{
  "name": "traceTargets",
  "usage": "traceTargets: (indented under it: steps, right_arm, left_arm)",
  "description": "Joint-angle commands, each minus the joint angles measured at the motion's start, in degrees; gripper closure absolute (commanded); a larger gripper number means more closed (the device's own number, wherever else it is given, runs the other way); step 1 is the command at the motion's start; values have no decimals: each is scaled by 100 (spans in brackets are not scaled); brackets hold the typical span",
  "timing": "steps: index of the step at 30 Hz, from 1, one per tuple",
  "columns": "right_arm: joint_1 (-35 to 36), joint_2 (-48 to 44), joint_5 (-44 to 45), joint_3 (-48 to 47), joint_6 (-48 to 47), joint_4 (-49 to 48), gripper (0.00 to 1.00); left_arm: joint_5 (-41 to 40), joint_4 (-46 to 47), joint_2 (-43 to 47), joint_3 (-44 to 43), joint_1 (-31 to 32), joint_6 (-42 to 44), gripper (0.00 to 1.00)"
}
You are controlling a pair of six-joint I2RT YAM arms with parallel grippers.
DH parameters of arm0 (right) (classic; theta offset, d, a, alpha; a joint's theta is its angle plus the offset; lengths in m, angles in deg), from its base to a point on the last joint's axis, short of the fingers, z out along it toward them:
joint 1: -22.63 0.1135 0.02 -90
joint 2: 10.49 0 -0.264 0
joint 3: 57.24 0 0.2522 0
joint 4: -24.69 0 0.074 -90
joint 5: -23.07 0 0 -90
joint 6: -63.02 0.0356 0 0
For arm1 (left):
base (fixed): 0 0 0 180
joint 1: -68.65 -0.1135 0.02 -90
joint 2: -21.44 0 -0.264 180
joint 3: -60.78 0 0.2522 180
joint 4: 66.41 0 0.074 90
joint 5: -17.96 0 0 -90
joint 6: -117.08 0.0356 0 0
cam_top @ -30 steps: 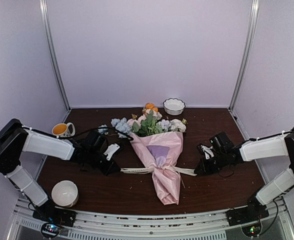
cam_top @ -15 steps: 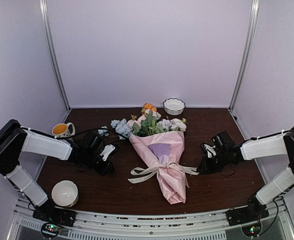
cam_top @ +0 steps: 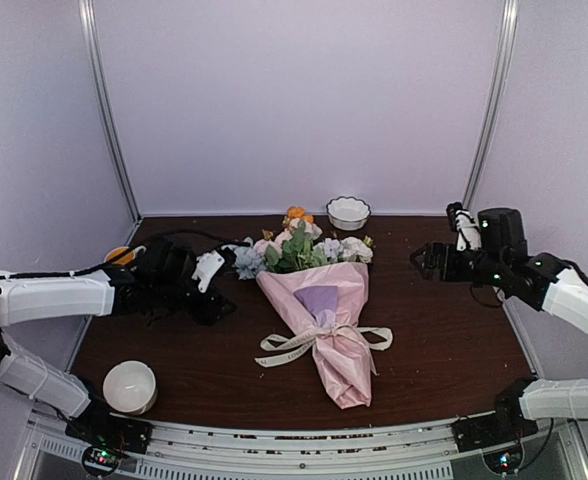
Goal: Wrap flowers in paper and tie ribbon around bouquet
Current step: Reset both arms
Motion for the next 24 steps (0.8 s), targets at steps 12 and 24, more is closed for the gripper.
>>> traceTargets:
  steps: [12, 24]
  right_arm:
    - [-1247, -1701, 2661, 1457, -558, -2140, 0]
    - [-1252, -1306, 3589, 2559, 335, -3160, 0]
  left_arm:
    - [-2655, 1497, 1135, 225, -1774, -644, 12]
    - [-3567, 2710, 1572, 1346, -2284, -620, 2]
